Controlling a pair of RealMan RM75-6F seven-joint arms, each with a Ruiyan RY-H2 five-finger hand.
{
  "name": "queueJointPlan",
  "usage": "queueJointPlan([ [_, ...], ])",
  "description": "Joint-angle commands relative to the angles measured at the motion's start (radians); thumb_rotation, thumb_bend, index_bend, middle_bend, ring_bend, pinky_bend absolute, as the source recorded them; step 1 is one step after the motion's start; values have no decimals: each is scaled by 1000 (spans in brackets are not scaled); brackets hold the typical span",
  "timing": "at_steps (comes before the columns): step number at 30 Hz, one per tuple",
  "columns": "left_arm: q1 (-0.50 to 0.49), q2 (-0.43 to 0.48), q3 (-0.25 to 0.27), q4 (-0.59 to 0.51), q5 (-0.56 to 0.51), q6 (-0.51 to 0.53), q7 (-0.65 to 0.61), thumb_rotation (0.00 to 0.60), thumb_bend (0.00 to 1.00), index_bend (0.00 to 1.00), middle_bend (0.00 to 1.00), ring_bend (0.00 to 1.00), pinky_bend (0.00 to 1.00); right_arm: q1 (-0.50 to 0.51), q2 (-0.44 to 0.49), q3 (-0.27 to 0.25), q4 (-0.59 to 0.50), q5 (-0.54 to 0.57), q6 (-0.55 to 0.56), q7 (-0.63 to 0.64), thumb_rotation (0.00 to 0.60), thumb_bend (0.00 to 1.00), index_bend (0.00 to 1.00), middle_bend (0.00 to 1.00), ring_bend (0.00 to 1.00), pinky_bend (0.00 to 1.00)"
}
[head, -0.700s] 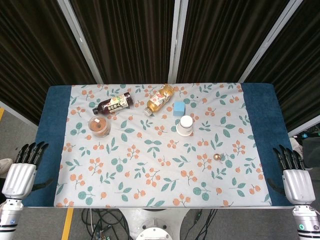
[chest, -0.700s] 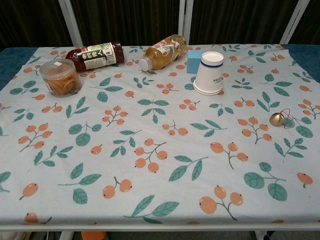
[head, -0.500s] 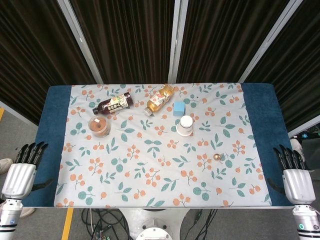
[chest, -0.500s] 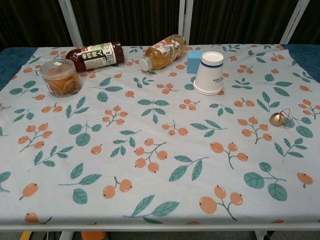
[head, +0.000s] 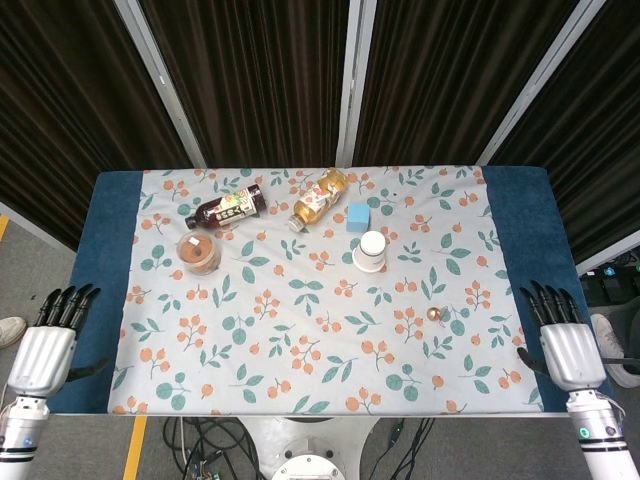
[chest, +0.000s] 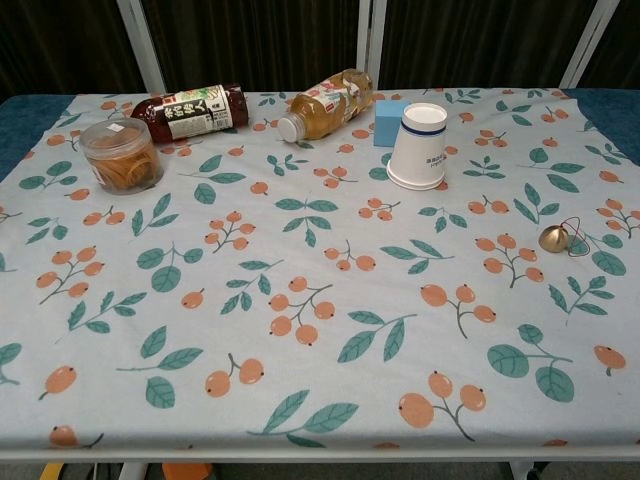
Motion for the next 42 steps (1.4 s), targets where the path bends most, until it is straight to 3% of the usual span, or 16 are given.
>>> queueJointPlan([
  [1, -2, -2, -1, 2, 3, 1, 0, 600, 0, 36, 49, 0, 47, 76, 22, 28, -39, -3, -85, -76, 600, 122, 0, 0, 0, 0],
  [11, 1, 4, 1, 7, -6, -2, -7, 600, 0, 36, 49, 0, 48, 253, 10, 68, -65, 65, -322, -230, 600, 137, 0, 0, 0, 0],
  [24, 1, 0, 4, 26, -23, -17, -25, 600, 0, 36, 49, 0, 49, 336, -51, 52, -68, 162, -429, -334, 600, 143, 3, 0, 0, 0],
  [42, 1, -3, 4, 31, -39, -30, -26, 600, 0, 36, 49, 0, 49, 395, -114, 26, -12, 212, -462, -349, 600, 175, 262, 0, 0, 0],
])
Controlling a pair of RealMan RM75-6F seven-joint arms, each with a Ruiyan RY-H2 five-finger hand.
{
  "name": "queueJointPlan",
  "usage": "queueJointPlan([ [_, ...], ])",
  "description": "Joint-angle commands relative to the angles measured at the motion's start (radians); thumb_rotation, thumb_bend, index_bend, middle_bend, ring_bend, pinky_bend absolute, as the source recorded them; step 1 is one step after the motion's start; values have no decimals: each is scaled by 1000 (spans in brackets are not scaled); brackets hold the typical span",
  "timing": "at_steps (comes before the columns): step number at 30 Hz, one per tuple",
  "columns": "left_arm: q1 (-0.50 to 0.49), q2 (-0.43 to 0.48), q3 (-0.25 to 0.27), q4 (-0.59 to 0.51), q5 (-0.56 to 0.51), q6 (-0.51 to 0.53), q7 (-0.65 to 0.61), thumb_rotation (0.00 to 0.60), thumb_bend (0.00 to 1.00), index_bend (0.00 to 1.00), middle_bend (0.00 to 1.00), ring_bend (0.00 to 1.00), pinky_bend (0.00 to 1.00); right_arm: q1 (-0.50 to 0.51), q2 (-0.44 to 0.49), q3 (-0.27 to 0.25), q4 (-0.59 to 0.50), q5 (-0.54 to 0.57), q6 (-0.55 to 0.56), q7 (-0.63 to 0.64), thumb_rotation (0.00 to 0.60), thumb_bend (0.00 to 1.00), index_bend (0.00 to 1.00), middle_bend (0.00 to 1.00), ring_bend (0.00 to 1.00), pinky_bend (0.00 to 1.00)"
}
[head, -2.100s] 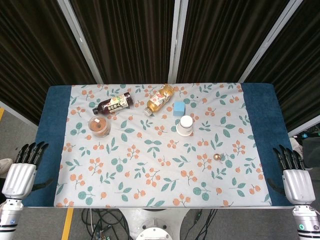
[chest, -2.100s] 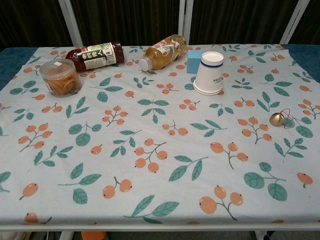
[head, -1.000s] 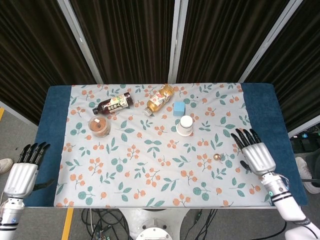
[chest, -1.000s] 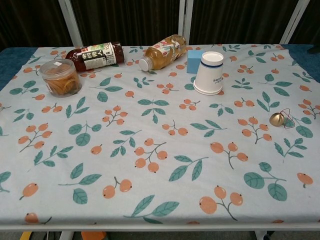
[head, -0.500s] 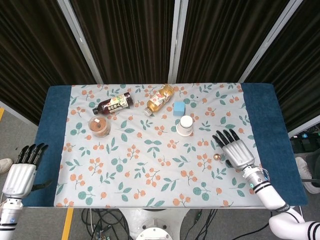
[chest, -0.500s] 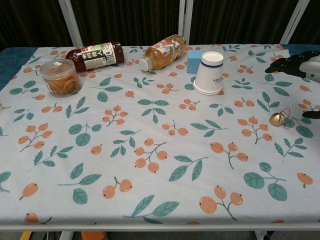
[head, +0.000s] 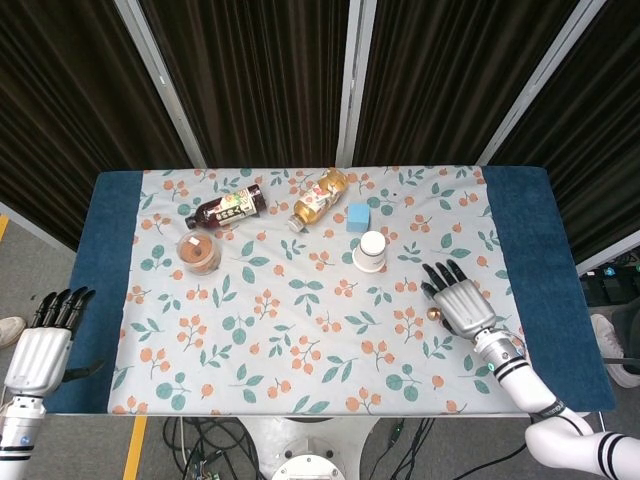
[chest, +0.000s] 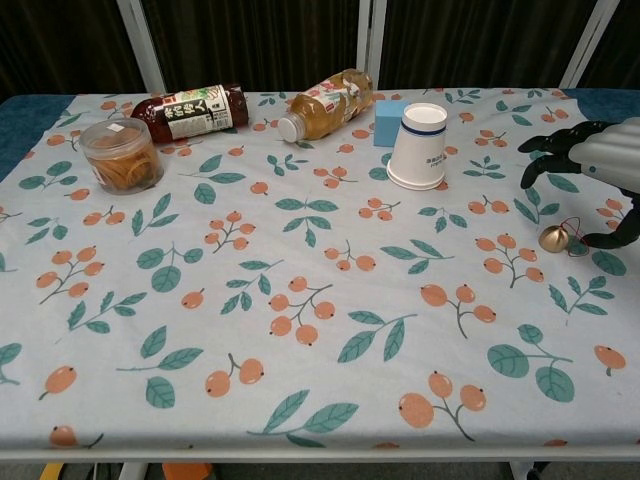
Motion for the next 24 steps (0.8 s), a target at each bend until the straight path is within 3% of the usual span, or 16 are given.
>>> queueJointPlan([
  [1, 0, -1, 0, 1, -1, -2, -2, 600, 0, 36, 49, 0, 49, 4, -4, -4, 4, 3, 0, 1, 600, 175, 273, 0, 0, 0],
  [24, -5, 2, 2, -5, -3, -13, 0, 600, 0, 36, 49, 0, 48, 27, -29, -26, 36, 3, 23, 23, 600, 220, 461, 0, 0, 0],
])
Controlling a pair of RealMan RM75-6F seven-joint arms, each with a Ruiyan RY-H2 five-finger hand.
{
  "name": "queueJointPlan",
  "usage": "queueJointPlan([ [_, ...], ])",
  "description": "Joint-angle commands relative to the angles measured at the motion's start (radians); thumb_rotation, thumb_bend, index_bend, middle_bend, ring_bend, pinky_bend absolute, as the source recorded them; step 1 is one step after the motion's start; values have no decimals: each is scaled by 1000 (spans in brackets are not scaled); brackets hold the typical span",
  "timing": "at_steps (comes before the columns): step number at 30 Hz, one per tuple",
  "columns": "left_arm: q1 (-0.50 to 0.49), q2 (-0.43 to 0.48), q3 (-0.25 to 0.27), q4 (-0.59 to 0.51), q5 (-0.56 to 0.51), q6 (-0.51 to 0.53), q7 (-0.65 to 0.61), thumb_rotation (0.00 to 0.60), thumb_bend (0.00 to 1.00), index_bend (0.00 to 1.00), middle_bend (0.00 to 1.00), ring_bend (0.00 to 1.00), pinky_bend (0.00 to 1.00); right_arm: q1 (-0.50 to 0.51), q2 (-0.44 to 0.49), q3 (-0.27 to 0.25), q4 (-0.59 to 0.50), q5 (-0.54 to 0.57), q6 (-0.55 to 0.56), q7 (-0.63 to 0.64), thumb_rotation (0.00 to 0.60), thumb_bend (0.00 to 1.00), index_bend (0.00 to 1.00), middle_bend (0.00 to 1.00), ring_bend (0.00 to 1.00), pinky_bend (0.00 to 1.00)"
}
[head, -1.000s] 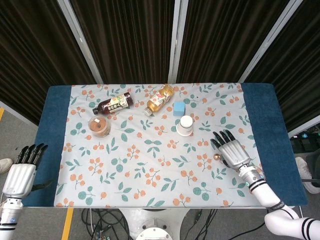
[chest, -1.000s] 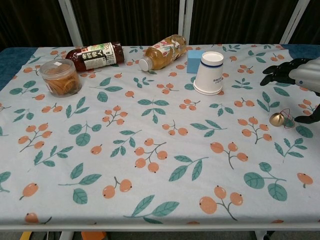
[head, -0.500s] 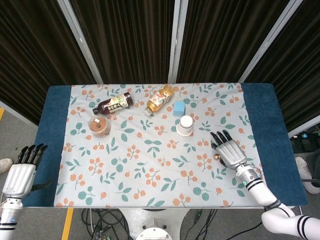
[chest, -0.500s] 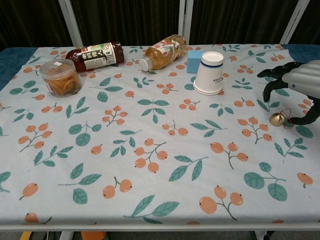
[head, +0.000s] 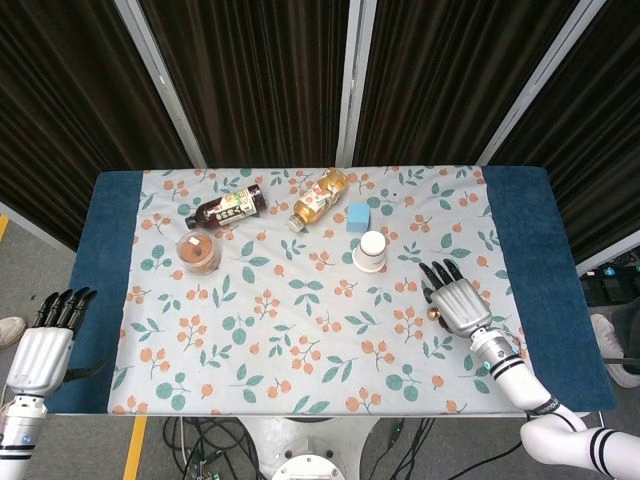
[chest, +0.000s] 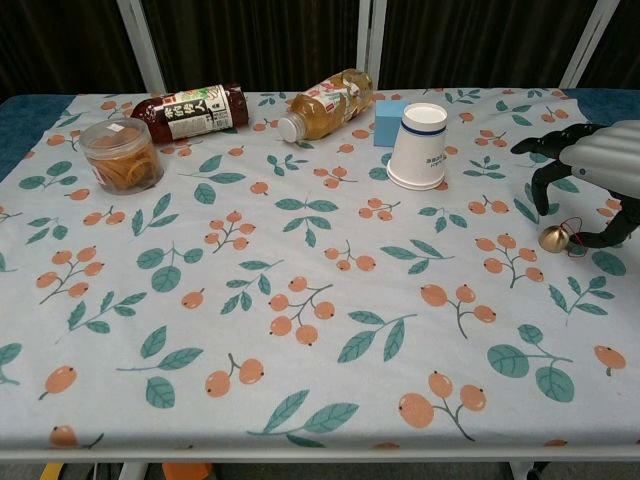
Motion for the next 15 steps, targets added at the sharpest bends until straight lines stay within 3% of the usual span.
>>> queueJointPlan([
  [1, 0, 0, 0, 0, 0, 0, 0, 600, 0, 36, 49, 0, 48, 3, 0, 0, 0, 0, 0, 2, 600, 224, 464, 0, 0, 0],
  [15, -5, 4, 7, -2, -4, -19, -5, 600, 0, 36, 49, 0, 48, 14, -8, -9, 5, 13, -1, -3, 600, 226, 509, 7, 0, 0],
])
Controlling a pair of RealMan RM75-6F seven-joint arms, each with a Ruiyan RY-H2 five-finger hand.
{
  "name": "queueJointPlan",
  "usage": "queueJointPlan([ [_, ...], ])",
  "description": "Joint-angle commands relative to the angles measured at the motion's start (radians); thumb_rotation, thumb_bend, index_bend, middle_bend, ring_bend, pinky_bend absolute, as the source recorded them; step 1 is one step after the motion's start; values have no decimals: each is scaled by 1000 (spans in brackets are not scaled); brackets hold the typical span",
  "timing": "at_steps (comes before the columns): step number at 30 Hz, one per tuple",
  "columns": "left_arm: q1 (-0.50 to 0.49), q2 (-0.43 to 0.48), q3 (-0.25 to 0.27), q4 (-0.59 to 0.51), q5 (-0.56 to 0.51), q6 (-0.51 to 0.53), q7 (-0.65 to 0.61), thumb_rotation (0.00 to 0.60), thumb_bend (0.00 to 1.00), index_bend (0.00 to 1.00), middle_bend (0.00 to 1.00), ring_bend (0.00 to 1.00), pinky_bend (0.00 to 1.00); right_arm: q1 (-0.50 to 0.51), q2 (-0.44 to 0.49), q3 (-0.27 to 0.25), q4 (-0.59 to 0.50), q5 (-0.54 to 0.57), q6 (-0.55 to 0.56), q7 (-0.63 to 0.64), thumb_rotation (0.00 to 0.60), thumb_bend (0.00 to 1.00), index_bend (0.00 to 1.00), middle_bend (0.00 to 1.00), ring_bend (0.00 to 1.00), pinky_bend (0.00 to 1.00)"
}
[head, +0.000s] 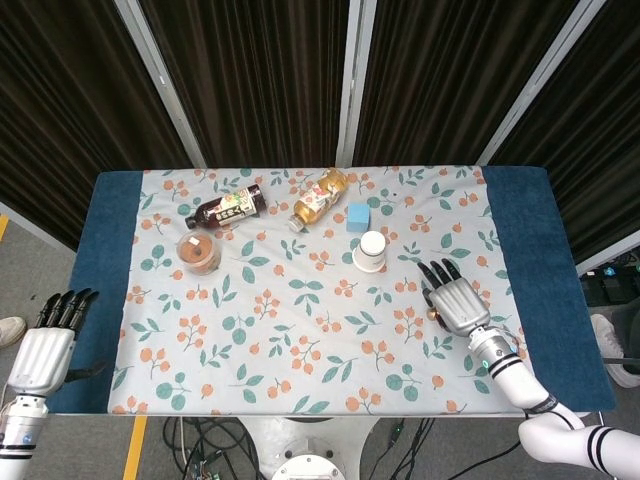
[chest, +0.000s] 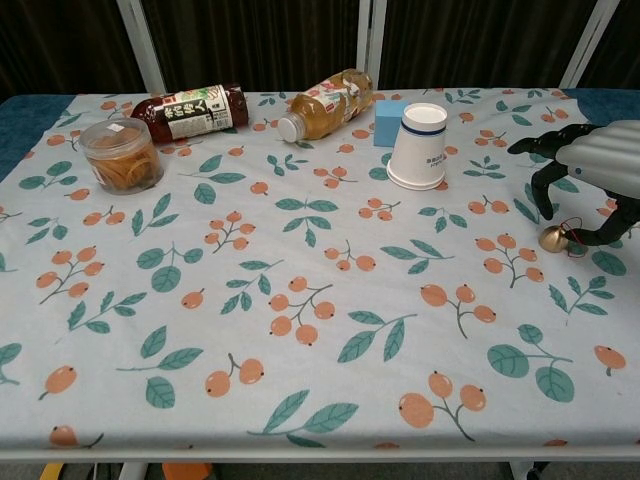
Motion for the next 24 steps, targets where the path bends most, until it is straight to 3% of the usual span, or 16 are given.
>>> queueJointPlan([
  [1, -1, 1, 3, 0, 0, -4, -2, 600, 0, 36, 49, 0, 48, 1, -2, -1, 2, 1, 0, -1, 600, 228, 514, 9, 0, 0],
  [24, -1, 3, 7, 6, -1, -9, -11, 600, 0, 36, 49, 0, 48, 10, -2, -7, 9, 20, 3, 5, 600, 259, 549, 44, 0, 0],
])
